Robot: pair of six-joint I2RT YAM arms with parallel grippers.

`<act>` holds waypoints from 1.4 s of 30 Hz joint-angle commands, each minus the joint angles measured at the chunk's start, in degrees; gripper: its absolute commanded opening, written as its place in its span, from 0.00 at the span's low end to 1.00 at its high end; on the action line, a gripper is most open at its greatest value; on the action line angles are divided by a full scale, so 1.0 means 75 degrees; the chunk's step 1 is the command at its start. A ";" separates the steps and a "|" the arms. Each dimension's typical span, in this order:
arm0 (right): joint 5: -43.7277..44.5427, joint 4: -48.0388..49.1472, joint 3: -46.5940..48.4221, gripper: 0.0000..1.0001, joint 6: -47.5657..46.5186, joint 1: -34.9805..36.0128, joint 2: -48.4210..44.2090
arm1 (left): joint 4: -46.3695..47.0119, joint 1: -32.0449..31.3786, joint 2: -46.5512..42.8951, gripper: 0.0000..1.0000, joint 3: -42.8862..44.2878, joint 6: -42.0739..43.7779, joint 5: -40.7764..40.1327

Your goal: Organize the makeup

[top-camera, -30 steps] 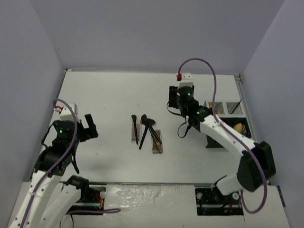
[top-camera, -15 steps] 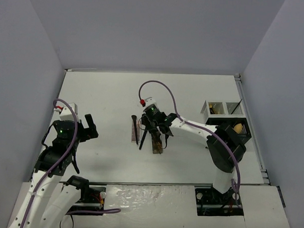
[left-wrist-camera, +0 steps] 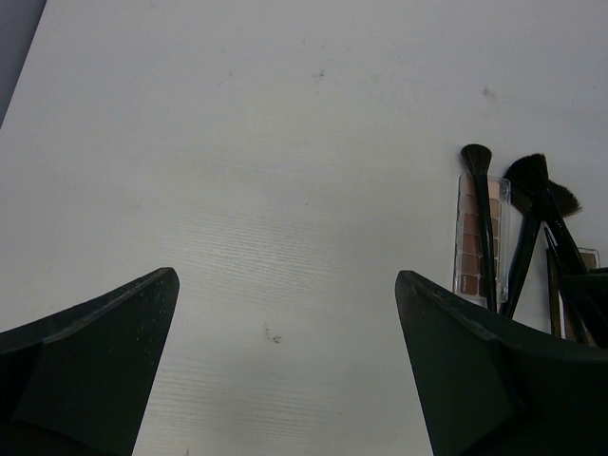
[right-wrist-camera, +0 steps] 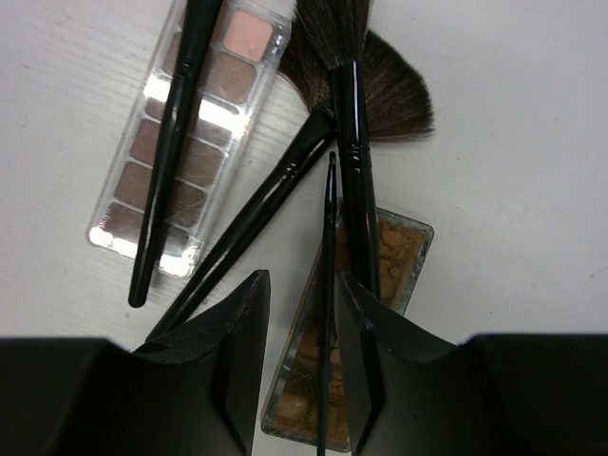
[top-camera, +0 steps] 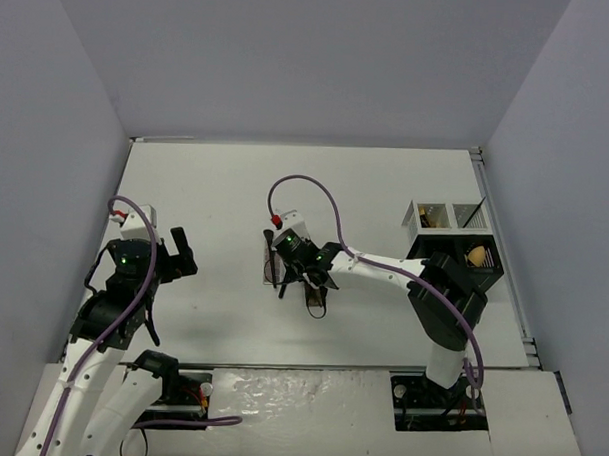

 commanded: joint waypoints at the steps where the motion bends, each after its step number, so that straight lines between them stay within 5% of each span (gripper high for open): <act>1: 0.0494 -0.0098 -0.0064 0.29 0.0462 -0.0007 0.0061 | 0.0276 0.0038 0.0116 0.97 0.0177 -0.0055 0.0008; 21: 0.0197 -0.0116 -0.0552 0.18 0.0743 -0.0070 0.0215 | 0.0264 0.0038 0.0144 0.97 0.0177 -0.0062 -0.0016; 30: 0.0234 -0.0147 -0.0405 0.00 0.0761 -0.0017 0.0213 | 0.0254 0.0038 0.0151 0.97 0.0177 -0.0055 -0.0027; 42: 0.1017 -0.0037 0.0164 0.00 -0.0134 -0.0048 -0.1734 | 0.0252 0.0038 0.0127 0.97 0.0177 -0.0055 -0.0039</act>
